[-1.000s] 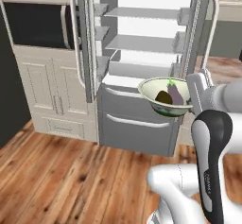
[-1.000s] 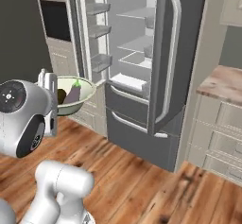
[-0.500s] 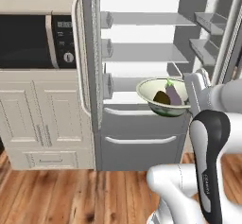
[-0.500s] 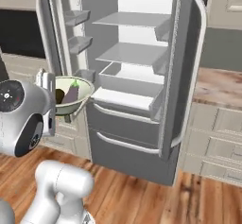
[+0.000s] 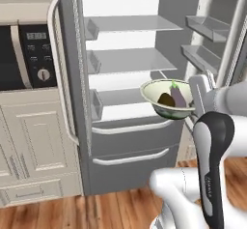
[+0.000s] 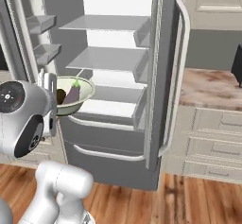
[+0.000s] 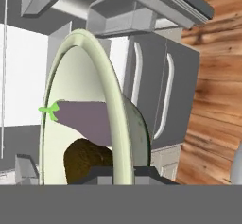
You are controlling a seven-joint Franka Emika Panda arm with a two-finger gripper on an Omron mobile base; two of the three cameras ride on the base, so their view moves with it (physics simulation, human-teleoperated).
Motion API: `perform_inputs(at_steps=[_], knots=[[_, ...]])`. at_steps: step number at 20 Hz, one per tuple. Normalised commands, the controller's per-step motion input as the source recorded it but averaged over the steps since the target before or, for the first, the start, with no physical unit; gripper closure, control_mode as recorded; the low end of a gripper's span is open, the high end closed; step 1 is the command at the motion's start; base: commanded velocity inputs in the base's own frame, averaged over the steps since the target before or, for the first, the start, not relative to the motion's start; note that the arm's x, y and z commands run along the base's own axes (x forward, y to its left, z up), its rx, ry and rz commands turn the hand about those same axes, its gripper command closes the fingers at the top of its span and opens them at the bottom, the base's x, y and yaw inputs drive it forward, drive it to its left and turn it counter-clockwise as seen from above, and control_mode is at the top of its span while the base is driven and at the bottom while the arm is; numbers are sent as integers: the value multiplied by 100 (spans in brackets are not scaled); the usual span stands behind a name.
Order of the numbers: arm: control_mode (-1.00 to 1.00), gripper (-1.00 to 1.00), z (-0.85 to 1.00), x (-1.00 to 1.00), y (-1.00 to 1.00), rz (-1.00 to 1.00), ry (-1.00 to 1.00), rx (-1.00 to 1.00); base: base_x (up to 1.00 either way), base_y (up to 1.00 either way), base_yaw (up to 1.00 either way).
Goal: Place the bowl with the eggplant and avocado on the second highest shelf of the fridge. Place the bowl with the fishs on the top shelf of the fridge.
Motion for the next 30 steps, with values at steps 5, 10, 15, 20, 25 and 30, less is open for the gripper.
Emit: perform_inputs(at_steps=[5,10,15,20,25,30], knots=[[100,100,0,0,0,0,0,0,67,38,-6],[100,100,0,0,0,0,0,0,70,31,-7],[100,100,0,0,0,0,0,0,89,10,-10],[100,100,0,0,0,0,0,0,77,19,-9],[-100,100,-20,71,2,-12,0,0,15,5,-2],[-100,100,-47,91,0,-12,0,-1,0,0,0]])
